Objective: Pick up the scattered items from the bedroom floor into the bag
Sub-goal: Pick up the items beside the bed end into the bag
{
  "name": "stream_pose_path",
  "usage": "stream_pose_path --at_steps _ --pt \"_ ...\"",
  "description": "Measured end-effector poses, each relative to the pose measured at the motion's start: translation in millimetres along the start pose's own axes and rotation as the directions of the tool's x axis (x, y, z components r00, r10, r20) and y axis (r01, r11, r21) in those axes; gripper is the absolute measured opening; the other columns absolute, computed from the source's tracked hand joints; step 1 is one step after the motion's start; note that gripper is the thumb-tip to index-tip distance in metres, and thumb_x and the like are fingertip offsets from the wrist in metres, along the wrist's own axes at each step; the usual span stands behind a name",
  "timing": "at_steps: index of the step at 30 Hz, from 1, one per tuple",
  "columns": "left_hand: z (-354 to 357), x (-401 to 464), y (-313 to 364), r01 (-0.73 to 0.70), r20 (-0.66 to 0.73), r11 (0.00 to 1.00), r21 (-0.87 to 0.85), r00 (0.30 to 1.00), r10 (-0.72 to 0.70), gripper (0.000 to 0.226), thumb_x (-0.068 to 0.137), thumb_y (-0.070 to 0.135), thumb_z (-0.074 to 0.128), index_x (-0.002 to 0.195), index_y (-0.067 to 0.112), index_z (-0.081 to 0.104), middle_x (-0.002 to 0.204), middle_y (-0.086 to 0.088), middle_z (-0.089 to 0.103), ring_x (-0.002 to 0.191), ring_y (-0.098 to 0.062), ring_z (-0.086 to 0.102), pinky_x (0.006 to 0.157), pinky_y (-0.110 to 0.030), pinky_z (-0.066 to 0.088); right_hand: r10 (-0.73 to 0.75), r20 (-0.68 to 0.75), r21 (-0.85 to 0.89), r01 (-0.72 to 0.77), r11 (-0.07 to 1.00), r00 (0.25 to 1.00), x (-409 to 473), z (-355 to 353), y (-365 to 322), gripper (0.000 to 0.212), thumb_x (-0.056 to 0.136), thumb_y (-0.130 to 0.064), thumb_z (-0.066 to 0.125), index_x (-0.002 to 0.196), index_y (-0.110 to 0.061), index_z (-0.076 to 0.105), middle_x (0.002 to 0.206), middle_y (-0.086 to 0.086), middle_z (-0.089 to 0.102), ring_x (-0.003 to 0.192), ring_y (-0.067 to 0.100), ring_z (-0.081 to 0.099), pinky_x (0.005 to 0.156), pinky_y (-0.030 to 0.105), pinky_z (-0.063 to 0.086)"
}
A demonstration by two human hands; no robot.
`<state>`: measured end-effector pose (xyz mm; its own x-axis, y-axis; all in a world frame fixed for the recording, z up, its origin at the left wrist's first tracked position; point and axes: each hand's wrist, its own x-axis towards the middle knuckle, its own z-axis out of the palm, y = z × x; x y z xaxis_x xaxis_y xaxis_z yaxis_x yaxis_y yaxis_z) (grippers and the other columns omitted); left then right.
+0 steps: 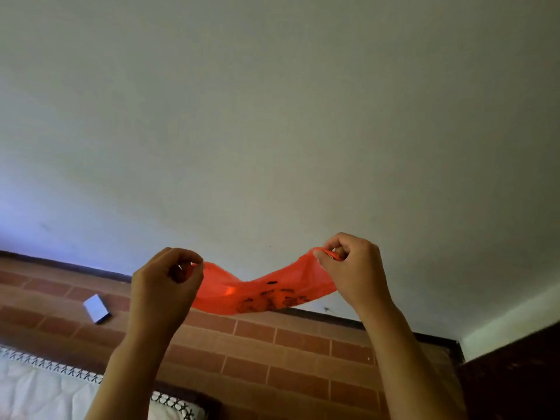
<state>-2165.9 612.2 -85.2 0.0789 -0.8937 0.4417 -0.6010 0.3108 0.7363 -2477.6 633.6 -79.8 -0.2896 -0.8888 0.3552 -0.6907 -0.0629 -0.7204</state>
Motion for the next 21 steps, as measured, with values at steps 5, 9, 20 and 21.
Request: stream_pose_path --at_steps 5,9,20,21 --pt "20.5 40.9 -17.1 0.013 -0.033 1.0 0.018 0.999 -0.012 0.024 0.082 -0.004 0.079 0.084 0.02 0.075 0.079 0.009 0.072 0.065 -0.01 0.069 0.065 -0.025 0.055 -0.052 0.029 0.045 0.051 0.998 0.998 51.8 30.4 -1.9 0.02 0.082 -0.02 0.086 0.071 -0.019 0.069 0.053 -0.007 0.056 0.051 0.013 0.054 0.052 0.019 0.041" --pt "39.8 82.3 -38.8 0.0 -0.048 1.0 0.019 0.999 0.001 0.023 0.081 -0.005 0.08 0.084 0.017 0.076 0.08 0.01 0.072 0.071 -0.011 0.068 0.066 -0.018 0.053 -0.078 0.073 0.091 0.071 0.993 0.994 95.5 56.1 -6.4 0.02 0.084 -0.018 0.085 0.071 -0.019 0.069 0.052 -0.009 0.054 0.049 0.009 0.051 0.051 0.019 0.043" --pt "56.9 244.2 -119.0 0.016 -0.069 1.0 -0.004 0.997 -0.017 0.025 0.08 -0.005 0.082 0.081 0.019 0.075 0.078 0.01 0.07 0.072 -0.013 0.066 0.063 -0.013 0.048 -0.091 0.152 0.093 0.077 0.993 0.984 237.3 165.4 -41.2 0.024 0.084 -0.019 0.085 0.068 -0.021 0.067 0.051 -0.008 0.052 0.048 0.007 0.047 0.049 0.027 0.045" --pt "56.2 258.2 -127.3 0.012 -0.073 1.0 -0.003 0.997 -0.012 0.025 0.08 -0.005 0.082 0.081 0.019 0.075 0.078 0.01 0.07 0.072 -0.013 0.066 0.063 -0.012 0.048 -0.095 0.165 0.097 0.079 0.992 0.982 249.4 178.7 -44.7 0.024 0.084 -0.019 0.086 0.068 -0.021 0.067 0.051 -0.009 0.052 0.048 0.007 0.047 0.048 0.023 0.042"
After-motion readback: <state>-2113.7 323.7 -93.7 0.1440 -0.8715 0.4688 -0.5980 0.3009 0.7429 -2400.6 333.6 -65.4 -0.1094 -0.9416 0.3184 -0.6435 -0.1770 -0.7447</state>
